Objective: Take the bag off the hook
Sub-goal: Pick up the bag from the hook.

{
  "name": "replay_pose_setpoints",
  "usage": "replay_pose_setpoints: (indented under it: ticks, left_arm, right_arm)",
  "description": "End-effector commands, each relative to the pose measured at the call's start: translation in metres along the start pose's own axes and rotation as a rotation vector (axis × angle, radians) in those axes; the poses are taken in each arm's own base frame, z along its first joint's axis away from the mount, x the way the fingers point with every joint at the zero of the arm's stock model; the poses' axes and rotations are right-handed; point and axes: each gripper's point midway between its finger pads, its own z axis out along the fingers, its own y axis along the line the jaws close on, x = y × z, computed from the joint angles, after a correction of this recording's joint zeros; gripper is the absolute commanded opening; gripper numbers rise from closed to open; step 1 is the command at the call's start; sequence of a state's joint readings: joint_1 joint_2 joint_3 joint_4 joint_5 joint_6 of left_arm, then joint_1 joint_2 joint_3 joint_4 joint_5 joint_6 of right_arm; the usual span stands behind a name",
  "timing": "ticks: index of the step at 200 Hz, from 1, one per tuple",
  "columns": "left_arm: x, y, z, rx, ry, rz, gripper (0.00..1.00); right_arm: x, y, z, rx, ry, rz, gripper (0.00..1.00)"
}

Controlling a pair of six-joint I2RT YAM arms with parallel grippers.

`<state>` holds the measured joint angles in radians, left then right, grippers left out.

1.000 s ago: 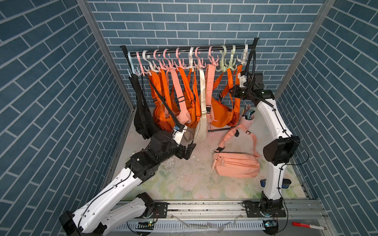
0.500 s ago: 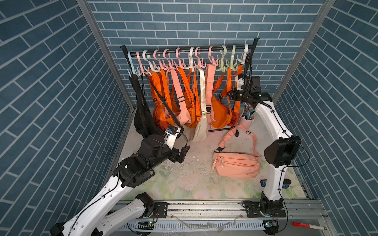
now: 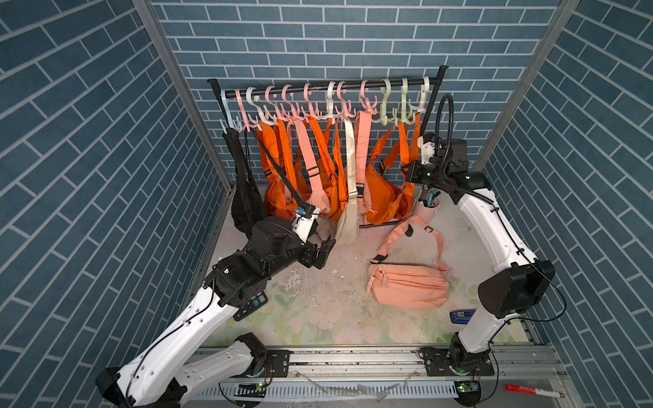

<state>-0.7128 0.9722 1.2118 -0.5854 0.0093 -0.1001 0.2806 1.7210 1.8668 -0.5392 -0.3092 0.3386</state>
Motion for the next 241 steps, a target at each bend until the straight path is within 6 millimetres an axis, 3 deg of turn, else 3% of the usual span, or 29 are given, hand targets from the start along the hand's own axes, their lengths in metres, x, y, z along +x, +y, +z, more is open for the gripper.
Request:
replay_pose_setpoints:
  ticks: [1,74,160,241]
  left_arm:
    - [-0.018,-0.005,0.000,0.029,-0.038,0.010,0.99]
    - [-0.053,-0.014,0.024,0.059,-0.102,0.041,0.99]
    - [-0.099,-0.028,0.077,0.102,-0.150,0.067,0.97]
    - [-0.140,-0.039,0.113,0.132,-0.224,0.100,0.96]
  right_arm:
    - [-0.003,0.003,-0.021,0.027,-0.025,-0.058,0.00]
    - [0.000,0.012,-0.053,0.014,-0.073,-0.064,0.00]
    - [0.000,0.022,-0.090,0.014,-0.115,-0.078,0.00]
    - [-0.002,0.030,-0.108,0.003,-0.134,-0.088,0.00]
